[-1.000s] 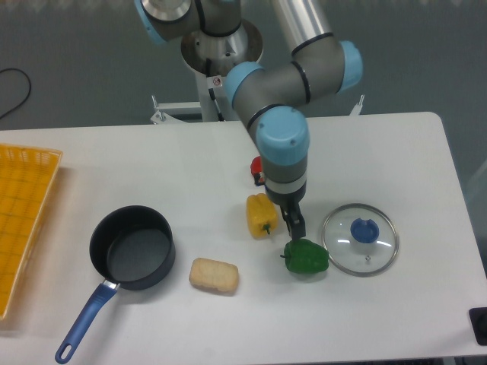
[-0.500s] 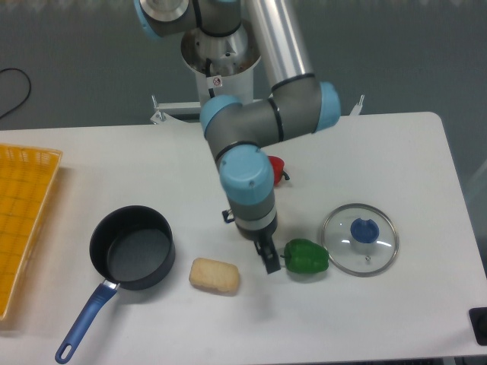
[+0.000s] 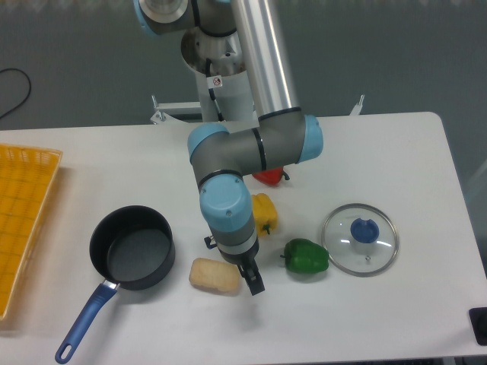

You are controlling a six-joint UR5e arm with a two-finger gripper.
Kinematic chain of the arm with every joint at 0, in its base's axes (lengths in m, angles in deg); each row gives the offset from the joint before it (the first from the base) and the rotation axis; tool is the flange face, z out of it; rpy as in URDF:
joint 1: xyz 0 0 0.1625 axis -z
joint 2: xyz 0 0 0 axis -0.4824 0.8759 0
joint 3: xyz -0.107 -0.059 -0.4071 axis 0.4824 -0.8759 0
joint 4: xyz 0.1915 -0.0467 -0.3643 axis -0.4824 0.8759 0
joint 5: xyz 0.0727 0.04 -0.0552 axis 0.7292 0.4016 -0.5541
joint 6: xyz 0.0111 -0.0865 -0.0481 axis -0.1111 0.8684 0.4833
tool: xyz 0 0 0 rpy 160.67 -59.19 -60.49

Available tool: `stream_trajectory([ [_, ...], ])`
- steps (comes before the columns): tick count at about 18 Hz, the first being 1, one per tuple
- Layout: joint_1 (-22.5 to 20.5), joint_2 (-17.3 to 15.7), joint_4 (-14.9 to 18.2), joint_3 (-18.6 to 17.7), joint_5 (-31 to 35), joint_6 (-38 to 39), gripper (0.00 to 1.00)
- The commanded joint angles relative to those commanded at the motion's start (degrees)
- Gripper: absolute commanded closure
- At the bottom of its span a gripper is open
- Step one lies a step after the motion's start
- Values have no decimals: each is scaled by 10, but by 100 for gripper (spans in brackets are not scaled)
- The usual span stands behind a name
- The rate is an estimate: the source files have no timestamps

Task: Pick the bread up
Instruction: 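Move the gripper over the tan bread bun and lower it, then close the gripper on the bread bun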

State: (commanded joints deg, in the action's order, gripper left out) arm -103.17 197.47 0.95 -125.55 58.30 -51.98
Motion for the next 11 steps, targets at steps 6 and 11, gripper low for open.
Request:
stream_trajectory([
  [6, 8, 11, -1, 1, -10, 11, 0],
  [11, 13, 18, -1, 1, -9, 16, 4],
])
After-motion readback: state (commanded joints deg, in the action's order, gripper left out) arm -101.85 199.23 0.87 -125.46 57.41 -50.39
